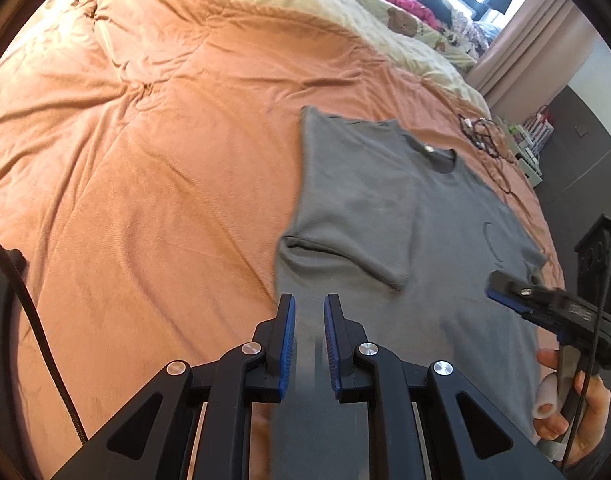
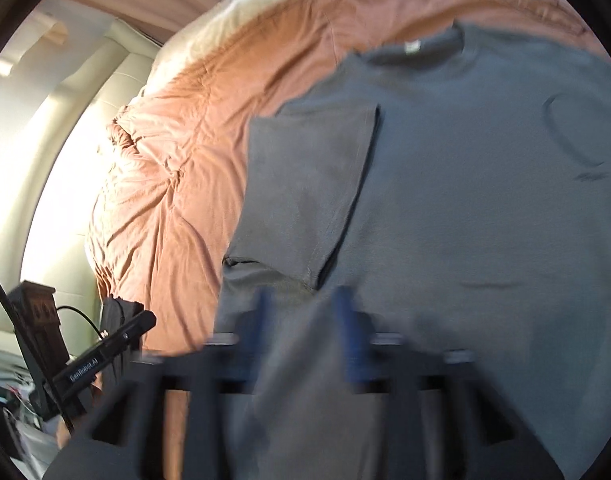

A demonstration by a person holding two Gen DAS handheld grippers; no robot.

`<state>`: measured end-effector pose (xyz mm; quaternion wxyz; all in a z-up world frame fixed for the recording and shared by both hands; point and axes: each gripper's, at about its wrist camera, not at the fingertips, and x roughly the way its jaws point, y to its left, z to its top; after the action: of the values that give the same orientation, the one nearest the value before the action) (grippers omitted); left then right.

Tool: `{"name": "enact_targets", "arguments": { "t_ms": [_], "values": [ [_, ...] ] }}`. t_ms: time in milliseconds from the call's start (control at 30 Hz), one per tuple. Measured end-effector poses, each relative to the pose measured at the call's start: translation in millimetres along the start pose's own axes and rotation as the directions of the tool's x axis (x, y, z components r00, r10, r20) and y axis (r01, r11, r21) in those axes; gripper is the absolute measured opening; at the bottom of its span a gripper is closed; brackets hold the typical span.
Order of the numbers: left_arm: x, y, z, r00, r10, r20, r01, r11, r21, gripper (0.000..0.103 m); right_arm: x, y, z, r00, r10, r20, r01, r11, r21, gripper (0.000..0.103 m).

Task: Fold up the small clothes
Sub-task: 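Open the left tool and withdraw it from the folded side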

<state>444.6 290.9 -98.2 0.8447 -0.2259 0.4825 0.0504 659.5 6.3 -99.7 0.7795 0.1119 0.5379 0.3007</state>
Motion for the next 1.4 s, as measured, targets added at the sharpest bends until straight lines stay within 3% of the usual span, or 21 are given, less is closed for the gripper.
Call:
{"name": "enact_targets", "arguments": {
  "t_ms": [33, 100, 167, 200, 300, 400, 533, 700, 967, 1133, 1233, 1400],
  "values": [
    [-3.8, -3.8, -0.6, 1.000, -0.003, 0.001, 0.003, 1.000, 0.004, 0.028, -11.5, 0.5, -7.3, 1.000, -0.004, 0.017, 0.004, 1.000, -0.012, 0.079],
    [-15.5, -15.5, -3.3, 1.000, -0.009, 0.018, 0.008, 1.000, 0.017, 0.061, -37.8, 7.9, -16.4, 0.998, -0.027, 0.058, 0.029, 0.999, -0.046, 0.079],
    [-30.5, -28.3, -6.7, 0.998, -0.006, 0.058, 0.004, 1.000, 0.030, 0.081, -64.1, 11.9, -23.8, 0.994, -0.059, 0.092, 0.066, 0.995, -0.078, 0.085],
    [-36.8, -33.1, -8.2, 0.997, -0.006, 0.076, 0.004, 0.999, 0.033, 0.089, -78.3, 15.9, -28.4, 0.990, -0.083, 0.115, 0.094, 0.990, -0.101, 0.087],
    [-58.1, -51.4, -14.1, 0.992, -0.021, 0.127, 0.016, 0.999, 0.037, 0.098, -112.3, 27.7, -45.6, 0.977, -0.130, 0.170, 0.157, 0.975, -0.157, 0.094],
    [-67.7, -67.8, -20.6, 0.989, -0.029, 0.142, 0.023, 0.999, 0.049, 0.099, -137.3, 35.5, -64.4, 0.969, -0.145, 0.199, 0.183, 0.965, -0.187, 0.103],
    [-84.4, -91.1, -33.7, 0.986, -0.056, 0.157, 0.047, 0.997, 0.057, 0.099, -174.5, 30.3, -84.1, 0.963, -0.145, 0.228, 0.189, 0.964, -0.185, 0.103],
    [-104.6, -123.5, -52.8, 0.975, -0.041, 0.219, 0.018, 0.994, 0.105, 0.099, -210.6, 11.9, -106.7, 0.949, -0.196, 0.246, 0.239, 0.957, -0.164, 0.103],
    [-115.6, -171.3, -74.4, 0.968, -0.052, 0.244, 0.011, 0.986, 0.166, 0.099, -262.9, 0.2, -132.5, 0.909, -0.250, 0.334, 0.307, 0.943, -0.130, 0.103],
    [-115.1, -199.4, -80.6, 0.959, -0.037, 0.280, -0.020, 0.979, 0.201, 0.099, -283.4, -20.5, -146.1, 0.909, -0.234, 0.346, 0.290, 0.950, -0.119, 0.103],
    [-108.8, -218.3, -82.4, 0.962, -0.050, 0.267, -0.016, 0.971, 0.240, 0.099, -294.7, -29.5, -151.8, 0.867, -0.306, 0.393, 0.370, 0.924, -0.099, 0.103],
    [-91.7, -247.4, -81.3, 0.969, -0.089, 0.233, 0.025, 0.964, 0.265, 0.099, -300.9, -36.3, -158.0, 0.834, -0.348, 0.428, 0.417, 0.905, -0.078, 0.103]
  ]
}}
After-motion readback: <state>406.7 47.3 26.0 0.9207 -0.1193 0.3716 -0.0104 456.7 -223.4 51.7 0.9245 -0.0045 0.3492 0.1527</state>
